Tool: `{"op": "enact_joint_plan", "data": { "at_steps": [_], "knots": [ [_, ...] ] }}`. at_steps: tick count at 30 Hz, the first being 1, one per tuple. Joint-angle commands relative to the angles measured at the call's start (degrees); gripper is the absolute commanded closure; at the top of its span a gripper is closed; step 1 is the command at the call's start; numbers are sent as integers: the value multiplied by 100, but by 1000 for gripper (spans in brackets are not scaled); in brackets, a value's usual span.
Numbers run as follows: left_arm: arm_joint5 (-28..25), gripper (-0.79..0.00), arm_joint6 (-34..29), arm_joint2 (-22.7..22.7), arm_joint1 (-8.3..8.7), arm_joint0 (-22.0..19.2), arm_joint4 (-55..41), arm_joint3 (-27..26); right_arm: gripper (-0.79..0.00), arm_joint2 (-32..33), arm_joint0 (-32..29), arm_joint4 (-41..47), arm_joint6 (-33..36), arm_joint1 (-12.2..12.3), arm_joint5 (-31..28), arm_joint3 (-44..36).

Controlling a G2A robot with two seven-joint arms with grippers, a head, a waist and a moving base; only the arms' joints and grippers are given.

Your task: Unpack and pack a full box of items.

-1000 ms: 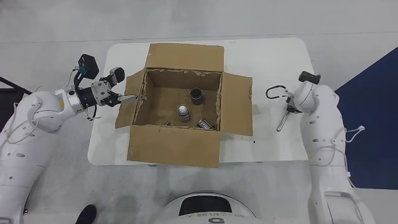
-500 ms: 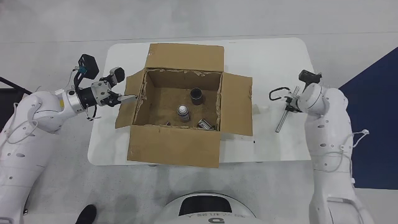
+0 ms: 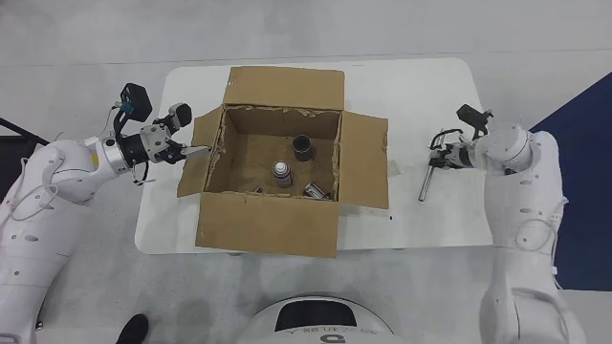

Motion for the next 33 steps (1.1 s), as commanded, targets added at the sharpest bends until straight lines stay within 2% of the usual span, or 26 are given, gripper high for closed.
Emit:
{"op": "enact_joint_plan", "data": {
  "at_steps": [1,8,10,14,18,33],
  "knots": [
    [0,-785,0,0,0,0,0,0,0,153,114,393,159,41,-354,274],
    [0,-785,0,0,0,0,0,0,0,634,611,1662,872,231,-1622,1516],
    [0,-785,0,0,0,0,0,0,0,647,769,2205,886,286,-2115,2040],
    [0,-785,0,0,0,0,0,0,0,334,1049,3343,886,465,-2215,2770],
    [0,-785,0,0,0,0,0,0,0,-288,990,4994,886,710,-2215,2925],
    [0,-785,0,0,0,0,0,0,0,-344,976,5113,886,736,-2215,2914]
  ]
}}
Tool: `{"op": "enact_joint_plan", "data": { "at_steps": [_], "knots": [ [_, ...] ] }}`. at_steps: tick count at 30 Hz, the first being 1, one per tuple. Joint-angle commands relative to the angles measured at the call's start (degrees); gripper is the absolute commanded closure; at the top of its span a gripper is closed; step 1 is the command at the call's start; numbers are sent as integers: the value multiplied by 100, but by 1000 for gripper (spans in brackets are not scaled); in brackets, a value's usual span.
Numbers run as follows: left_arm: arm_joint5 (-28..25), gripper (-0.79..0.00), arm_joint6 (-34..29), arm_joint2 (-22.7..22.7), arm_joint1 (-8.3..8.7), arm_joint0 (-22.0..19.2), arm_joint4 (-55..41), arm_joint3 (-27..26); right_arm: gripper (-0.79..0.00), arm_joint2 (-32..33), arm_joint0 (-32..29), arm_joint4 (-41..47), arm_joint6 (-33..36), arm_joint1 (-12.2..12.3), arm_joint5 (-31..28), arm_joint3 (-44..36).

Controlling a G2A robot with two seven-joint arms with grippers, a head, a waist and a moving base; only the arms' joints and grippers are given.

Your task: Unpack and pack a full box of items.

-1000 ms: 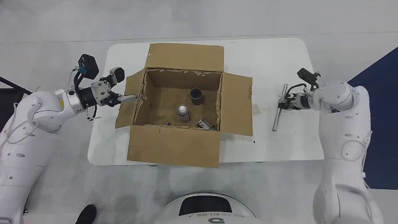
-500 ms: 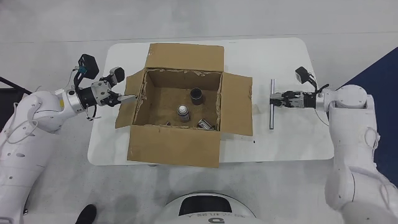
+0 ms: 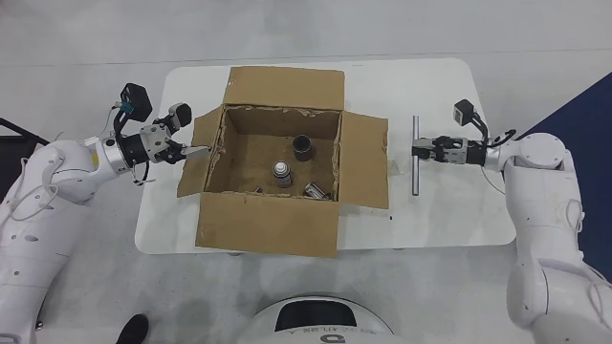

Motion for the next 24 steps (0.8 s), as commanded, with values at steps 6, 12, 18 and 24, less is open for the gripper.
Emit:
{"op": "enact_joint_plan", "data": {
  "at_steps": [6,12,18,24],
  "knots": [
    [0,-785,0,0,0,0,0,0,0,-1,0,12,0,0,0,0],
    [0,-785,0,0,0,0,0,0,0,-1,0,12,0,0,0,0],
    [0,-785,0,0,0,0,0,0,0,-1,0,12,0,0,0,0],
    [0,-785,0,0,0,0,0,0,0,-38,-109,341,-79,-15,76,-130]
  ]
}}
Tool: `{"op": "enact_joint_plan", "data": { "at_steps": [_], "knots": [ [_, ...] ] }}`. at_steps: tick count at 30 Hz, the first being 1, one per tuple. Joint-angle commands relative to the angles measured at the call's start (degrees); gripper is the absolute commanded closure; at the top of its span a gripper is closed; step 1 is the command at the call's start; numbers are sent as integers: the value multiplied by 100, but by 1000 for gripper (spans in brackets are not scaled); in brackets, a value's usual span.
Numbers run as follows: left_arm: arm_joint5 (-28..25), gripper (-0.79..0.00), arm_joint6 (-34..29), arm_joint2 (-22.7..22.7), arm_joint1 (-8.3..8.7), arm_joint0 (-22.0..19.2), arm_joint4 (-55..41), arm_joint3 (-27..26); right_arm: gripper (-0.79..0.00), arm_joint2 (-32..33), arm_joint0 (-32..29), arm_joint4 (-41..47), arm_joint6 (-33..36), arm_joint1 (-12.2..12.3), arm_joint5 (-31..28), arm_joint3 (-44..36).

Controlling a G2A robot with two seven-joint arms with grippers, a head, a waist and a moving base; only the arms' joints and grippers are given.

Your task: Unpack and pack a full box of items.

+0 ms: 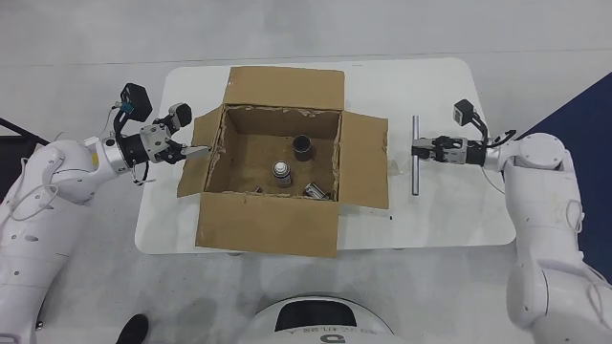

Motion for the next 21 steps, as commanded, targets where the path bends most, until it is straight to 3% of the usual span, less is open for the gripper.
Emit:
{"op": "enact_joint_plan", "data": {
  "at_steps": [1,6,14,21],
  "knots": [
    [0,-785,0,0,0,0,0,0,0,27,-46,336,107,6,39,-58],
    [0,-785,0,0,0,0,0,0,0,-159,-161,1278,151,52,218,-195],
    [0,-785,0,0,0,0,0,0,0,-1204,-281,3249,151,288,917,-762],
    [0,-785,0,0,0,0,0,0,0,-2071,-176,3758,151,505,835,-1124]
  ]
}}
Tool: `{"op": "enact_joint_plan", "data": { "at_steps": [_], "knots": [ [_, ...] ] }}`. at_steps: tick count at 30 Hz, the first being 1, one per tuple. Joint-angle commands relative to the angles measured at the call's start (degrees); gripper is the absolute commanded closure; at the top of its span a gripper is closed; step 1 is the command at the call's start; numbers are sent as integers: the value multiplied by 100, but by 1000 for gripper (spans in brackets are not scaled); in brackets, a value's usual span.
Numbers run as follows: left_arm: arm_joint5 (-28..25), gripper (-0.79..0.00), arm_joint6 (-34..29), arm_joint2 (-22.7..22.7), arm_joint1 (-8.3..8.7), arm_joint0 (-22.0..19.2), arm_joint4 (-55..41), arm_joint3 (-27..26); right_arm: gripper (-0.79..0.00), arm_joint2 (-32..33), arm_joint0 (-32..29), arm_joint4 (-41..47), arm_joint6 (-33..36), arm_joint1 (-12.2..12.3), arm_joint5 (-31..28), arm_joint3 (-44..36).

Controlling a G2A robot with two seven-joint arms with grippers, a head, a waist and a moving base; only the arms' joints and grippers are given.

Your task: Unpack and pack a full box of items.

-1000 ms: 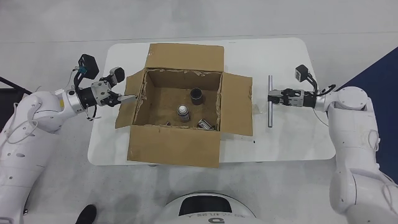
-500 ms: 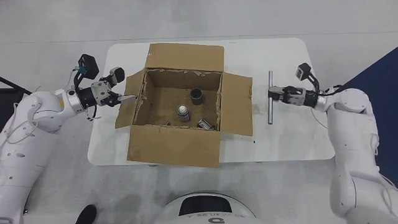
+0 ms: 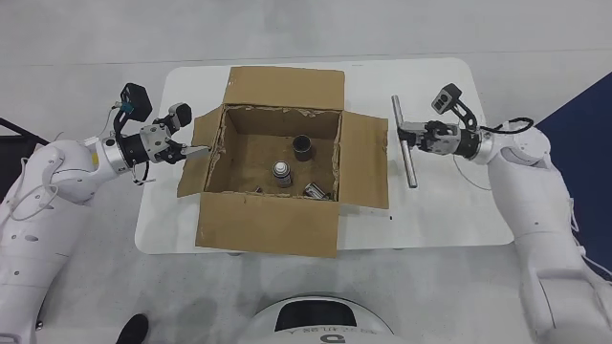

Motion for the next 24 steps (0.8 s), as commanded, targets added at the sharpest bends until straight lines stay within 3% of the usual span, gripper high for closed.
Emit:
{"op": "enact_joint_plan", "data": {
  "at_steps": [1,13,24],
  "knots": [
    [0,-785,0,0,0,0,0,0,0,-239,37,11,0,39,-48,-93],
    [0,-785,0,0,0,0,0,0,0,-1128,412,11,-239,-68,34,-50],
    [0,-785,0,0,0,0,0,0,0,-1246,489,169,-188,-110,303,24]
  ]
}}
